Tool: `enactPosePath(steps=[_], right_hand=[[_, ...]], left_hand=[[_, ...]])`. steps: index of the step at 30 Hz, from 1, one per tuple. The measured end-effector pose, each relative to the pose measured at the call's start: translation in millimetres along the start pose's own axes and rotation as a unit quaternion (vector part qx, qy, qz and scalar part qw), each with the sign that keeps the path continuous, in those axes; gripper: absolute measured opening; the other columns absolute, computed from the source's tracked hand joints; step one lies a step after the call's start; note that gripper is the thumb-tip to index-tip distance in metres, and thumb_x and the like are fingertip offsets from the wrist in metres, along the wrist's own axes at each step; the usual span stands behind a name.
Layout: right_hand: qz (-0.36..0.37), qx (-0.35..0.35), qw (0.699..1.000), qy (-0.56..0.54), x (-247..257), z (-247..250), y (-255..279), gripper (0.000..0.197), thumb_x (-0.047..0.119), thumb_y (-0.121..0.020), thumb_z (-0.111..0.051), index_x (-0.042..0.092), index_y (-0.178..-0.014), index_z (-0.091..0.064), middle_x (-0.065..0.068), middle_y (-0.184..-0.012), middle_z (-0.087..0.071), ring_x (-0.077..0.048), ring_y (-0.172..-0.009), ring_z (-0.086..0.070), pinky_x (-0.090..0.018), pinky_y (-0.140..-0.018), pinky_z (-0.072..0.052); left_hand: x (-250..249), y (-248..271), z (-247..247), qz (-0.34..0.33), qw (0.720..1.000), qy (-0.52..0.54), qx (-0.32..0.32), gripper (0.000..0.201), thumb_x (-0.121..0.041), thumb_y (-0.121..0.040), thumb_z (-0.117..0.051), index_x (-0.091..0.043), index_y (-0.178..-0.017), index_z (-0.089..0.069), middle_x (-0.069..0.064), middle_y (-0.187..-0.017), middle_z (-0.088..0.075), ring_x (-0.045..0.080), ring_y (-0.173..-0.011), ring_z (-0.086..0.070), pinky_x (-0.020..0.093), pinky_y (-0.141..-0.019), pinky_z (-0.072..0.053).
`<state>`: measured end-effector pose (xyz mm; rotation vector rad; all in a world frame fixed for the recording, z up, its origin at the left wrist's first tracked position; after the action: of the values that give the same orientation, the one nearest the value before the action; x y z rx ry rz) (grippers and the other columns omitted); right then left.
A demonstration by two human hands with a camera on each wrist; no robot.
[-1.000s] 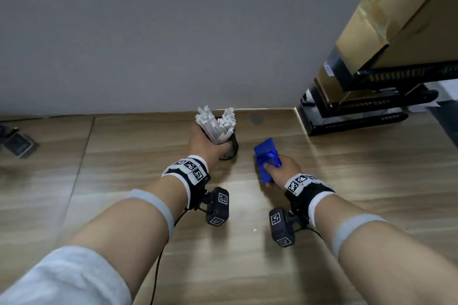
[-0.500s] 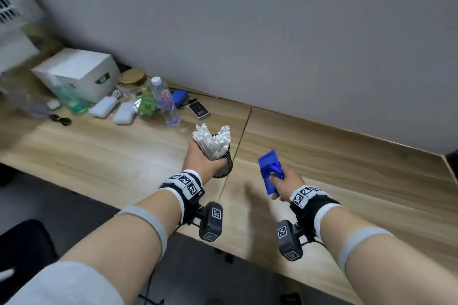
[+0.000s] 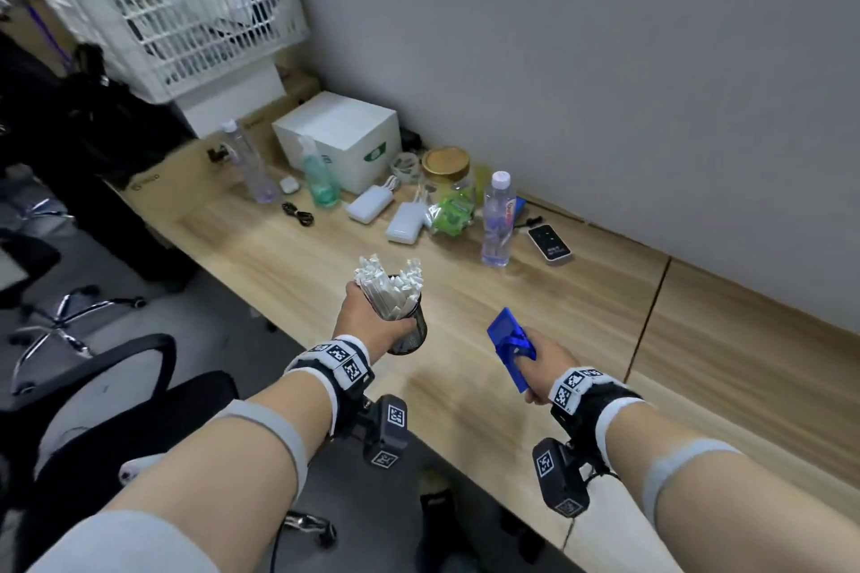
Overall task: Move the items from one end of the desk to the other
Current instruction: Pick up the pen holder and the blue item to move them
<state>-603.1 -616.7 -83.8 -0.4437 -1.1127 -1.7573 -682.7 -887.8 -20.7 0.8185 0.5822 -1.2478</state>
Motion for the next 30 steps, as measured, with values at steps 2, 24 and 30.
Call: enactPosePath(steps=[2,24,30], right_hand=[[0.018,-0.003,1.0,0.02,16.3,-16.8,-34.9,0.03,0.02,-0.084,-0.038,0.027,-0.107,-0.055,-0.008,-0.081,-0.063,-0.027,-0.055,-0.061,-0.039,-0.062,-0.058],[-0.001,-0.03,0.941,0.338,192.3,-145.6,-257.6,0.058,0.012,-0.084,-0.046,0.039,-0.135,-0.037,-0.005,-0.119,-0.037,-0.028,-0.1,-0.047,-0.035,-0.065,-0.045],[-0.06,-0.05,0.929,0.361,209.5,-164.2,-288.8,0.073,0.003,-0.076,-0.051,0.032,-0.141,-0.034,-0.01,-0.13,-0.031,-0.031,-0.112,-0.04,-0.036,-0.071,-0.045]], left_hand=[[11.5,-32.1,14.0,0.007,1.0,-0.012,-0.005,0.07,-0.021,-0.069,-0.089,-0.017,-0.114,-0.036,0.001,-0.11,-0.054,0.021,-0.099,-0.055,0.028,-0.084,-0.043],[101.9,-337.1,81.3,0.005,0.998,-0.008,0.067,0.079,-0.022,-0.056,-0.092,-0.02,-0.122,-0.048,-0.001,-0.118,-0.064,0.015,-0.102,-0.062,0.025,-0.089,-0.046],[108.3,-393.6,79.9,-0.034,0.994,-0.003,0.108,0.09,-0.042,-0.051,-0.091,-0.026,-0.127,-0.047,-0.001,-0.121,-0.065,0.014,-0.108,-0.065,0.035,-0.097,-0.054]])
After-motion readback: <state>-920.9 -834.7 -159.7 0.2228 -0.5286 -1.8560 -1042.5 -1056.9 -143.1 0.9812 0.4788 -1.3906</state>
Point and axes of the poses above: each hand's wrist, its own y-axis away from the middle knuckle, its own z-axis out of the back of the hand, x = y × z, the point moved 8 cm from there along -y, towards the middle knuckle
